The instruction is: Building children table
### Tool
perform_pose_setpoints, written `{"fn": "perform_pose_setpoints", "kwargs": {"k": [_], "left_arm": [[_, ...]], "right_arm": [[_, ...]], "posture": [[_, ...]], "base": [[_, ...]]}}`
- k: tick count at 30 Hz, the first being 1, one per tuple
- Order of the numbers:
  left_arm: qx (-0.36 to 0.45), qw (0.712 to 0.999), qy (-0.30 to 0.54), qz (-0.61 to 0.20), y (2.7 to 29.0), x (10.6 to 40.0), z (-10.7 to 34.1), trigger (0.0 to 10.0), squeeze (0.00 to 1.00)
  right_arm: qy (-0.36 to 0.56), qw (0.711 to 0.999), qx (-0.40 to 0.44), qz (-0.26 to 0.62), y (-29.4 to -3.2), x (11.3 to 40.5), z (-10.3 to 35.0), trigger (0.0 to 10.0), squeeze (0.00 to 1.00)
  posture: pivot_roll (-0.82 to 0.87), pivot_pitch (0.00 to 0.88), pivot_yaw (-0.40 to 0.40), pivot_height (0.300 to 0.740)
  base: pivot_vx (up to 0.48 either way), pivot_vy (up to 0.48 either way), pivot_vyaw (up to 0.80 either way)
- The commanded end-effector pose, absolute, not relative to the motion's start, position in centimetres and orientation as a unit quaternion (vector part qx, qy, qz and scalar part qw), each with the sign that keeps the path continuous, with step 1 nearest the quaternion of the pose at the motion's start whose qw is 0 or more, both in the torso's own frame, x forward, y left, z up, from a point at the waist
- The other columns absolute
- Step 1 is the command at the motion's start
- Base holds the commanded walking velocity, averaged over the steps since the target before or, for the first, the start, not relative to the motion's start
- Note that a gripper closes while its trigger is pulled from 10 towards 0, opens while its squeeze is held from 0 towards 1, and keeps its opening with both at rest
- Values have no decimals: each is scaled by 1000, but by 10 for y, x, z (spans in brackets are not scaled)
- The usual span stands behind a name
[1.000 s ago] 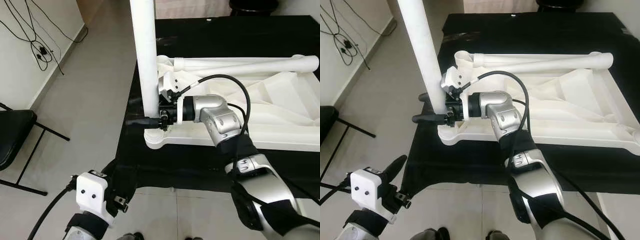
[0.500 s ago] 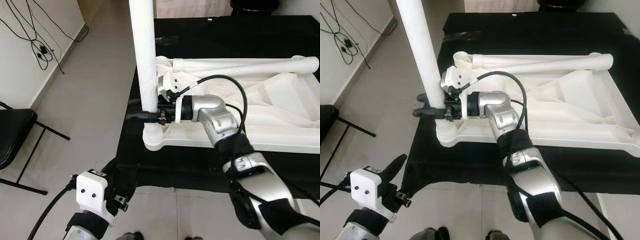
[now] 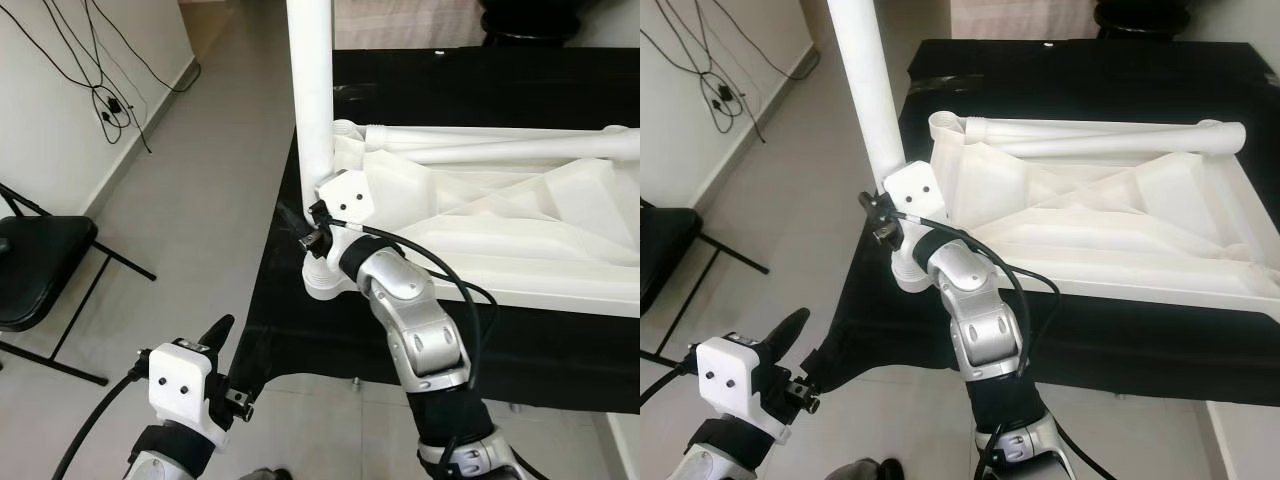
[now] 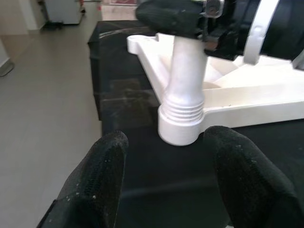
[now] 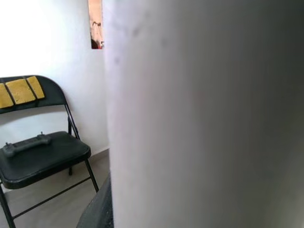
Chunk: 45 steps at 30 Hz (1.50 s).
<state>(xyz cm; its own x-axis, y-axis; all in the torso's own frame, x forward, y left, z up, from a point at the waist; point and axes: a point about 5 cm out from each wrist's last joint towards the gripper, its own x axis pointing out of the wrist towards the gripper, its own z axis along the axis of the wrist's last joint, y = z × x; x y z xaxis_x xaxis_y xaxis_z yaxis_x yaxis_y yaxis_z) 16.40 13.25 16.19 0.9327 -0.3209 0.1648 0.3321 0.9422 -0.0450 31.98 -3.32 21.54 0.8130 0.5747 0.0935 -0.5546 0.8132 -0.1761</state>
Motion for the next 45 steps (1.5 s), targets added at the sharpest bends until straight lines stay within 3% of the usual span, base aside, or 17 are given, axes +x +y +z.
{"fn": "perform_pose_setpoints", "kwargs": {"k": [1, 3, 4, 5, 6, 7, 8, 17, 18, 20, 31, 32, 33, 34, 45], "left_arm": [[-33, 984, -64, -166, 133, 163, 156, 10000, 0], [-33, 984, -64, -166, 133, 163, 156, 10000, 0], [-32, 984, -64, -164, 134, 163, 156, 10000, 0], [-32, 984, -64, -163, 134, 163, 156, 10000, 0], [-31, 984, -64, -162, 134, 163, 156, 10000, 0], [-31, 984, -64, -162, 134, 163, 155, 10000, 0], [-32, 984, -64, -163, 134, 162, 155, 10000, 0], [-32, 984, -63, -163, 132, 160, 156, 10000, 0], [-32, 984, -64, -163, 131, 159, 157, 10000, 0], [-32, 984, -64, -164, 131, 158, 158, 10000, 0], [-34, 984, -63, -164, 128, 152, 161, 10000, 0], [-34, 984, -63, -163, 128, 151, 162, 10000, 0], [-34, 984, -63, -163, 128, 151, 162, 10000, 0], [-35, 984, -60, -165, 127, 147, 163, 10000, 0], [-35, 984, -57, -166, 128, 145, 164, 10000, 0]], "right_arm": [[-21, 951, -38, 307, -11, 322, 199, 118, 0], [-21, 951, -38, 307, -11, 322, 199, 118, 0], [-23, 947, -35, 317, -10, 324, 201, 10000, 0], [-25, 942, -34, 332, -8, 323, 205, 10000, 0], [-25, 939, -34, 341, -7, 322, 207, 10000, 129], [-32, 928, -29, 369, -6, 323, 211, 10000, 639], [-40, 914, -23, 404, -7, 327, 215, 10000, 1000], [-70, 841, -67, 532, -24, 345, 230, 10000, 984], [-72, 820, -83, 562, -29, 348, 234, 10000, 0], [-70, 783, -101, 610, -35, 352, 240, 10000, 0], [-57, 744, -121, 654, -32, 363, 251, 10000, 0], [-54, 740, -123, 659, -32, 365, 251, 7137, 0], [-54, 740, -123, 659, -32, 365, 251, 7137, 0], [-46, 729, -118, 673, -36, 366, 250, 0, 0], [-47, 718, -115, 684, -41, 369, 253, 0, 0]], "posture": [[120, 187, 19, 740], [120, 187, 19, 740], [119, 185, 19, 740], [118, 183, 18, 740], [118, 183, 18, 740], [118, 183, 18, 740], [124, 181, 16, 740], [142, 188, 12, 740], [147, 194, 11, 740], [154, 203, 13, 740], [143, 238, 3, 740], [146, 248, 6, 740], [146, 248, 6, 740], [153, 263, 14, 740], [153, 272, 20, 740]], "base": [[0, 0, 0], [0, 0, 0], [0, 0, 0], [0, 0, 0], [0, 0, 0], [0, 0, 0], [0, 0, 0], [0, 0, 0], [0, 0, 0], [0, 0, 0], [0, 0, 0], [0, 0, 0], [0, 0, 0], [0, 0, 0], [0, 0, 0]]}}
